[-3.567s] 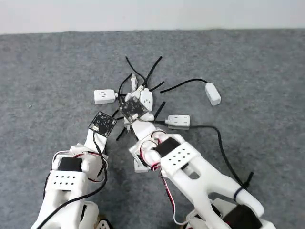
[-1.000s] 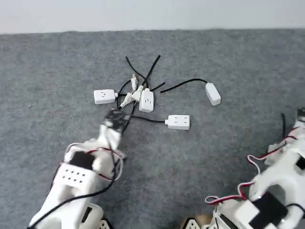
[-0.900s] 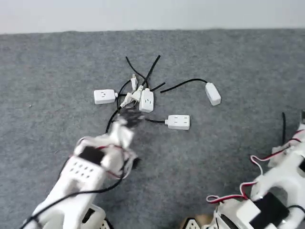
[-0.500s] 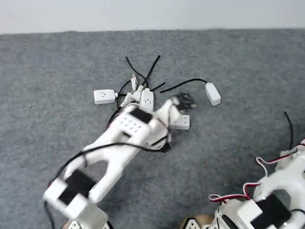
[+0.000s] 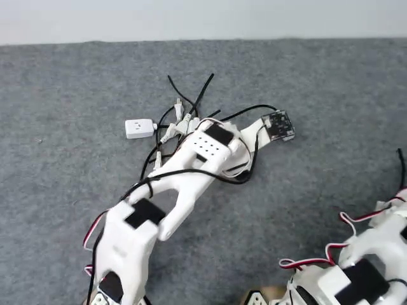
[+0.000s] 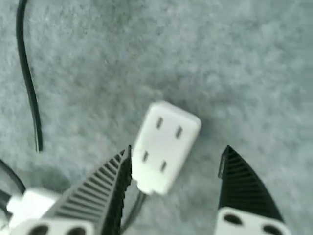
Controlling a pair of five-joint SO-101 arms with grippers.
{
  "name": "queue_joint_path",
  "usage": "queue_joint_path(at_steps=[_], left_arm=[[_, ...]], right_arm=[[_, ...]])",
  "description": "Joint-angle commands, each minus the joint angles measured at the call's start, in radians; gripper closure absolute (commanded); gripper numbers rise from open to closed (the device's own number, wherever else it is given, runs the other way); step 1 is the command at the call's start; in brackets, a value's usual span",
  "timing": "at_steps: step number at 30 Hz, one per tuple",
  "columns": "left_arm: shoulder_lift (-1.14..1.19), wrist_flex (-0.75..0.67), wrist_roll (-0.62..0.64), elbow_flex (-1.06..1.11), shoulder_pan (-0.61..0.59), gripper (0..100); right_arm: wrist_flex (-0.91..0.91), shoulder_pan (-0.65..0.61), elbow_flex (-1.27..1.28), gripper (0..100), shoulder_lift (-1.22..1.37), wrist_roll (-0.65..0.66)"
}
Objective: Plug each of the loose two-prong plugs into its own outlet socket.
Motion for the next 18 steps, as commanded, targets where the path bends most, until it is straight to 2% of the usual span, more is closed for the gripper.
queue_joint_path(at_steps=[1,4,10,13,16,18], left_arm=[[0.086,0.009,-0.011,-0.157,0.002,72],[0.150,0.014,-0.037,-0.188,-0.006,73],[0.169,0.143,-0.089,-0.236,-0.015,74],[0.169,0.184,-0.127,-0.236,-0.020,82],[0.167,0.218,-0.124,-0.236,-0.017,94],[0.167,0.249,-0.083,-0.236,-0.006,96]], right_arm=[[-0.022,-0.028,-0.005,74.6,-0.005,0.009],[-0.016,-0.030,-0.005,74.6,-0.005,0.009],[-0.002,-0.030,-0.003,74.6,-0.005,0.009],[0.031,-0.030,-0.003,74.7,-0.012,0.011],[0.039,-0.030,-0.003,74.7,-0.013,0.011],[0.039,-0.030,-0.003,74.7,-0.013,0.011]])
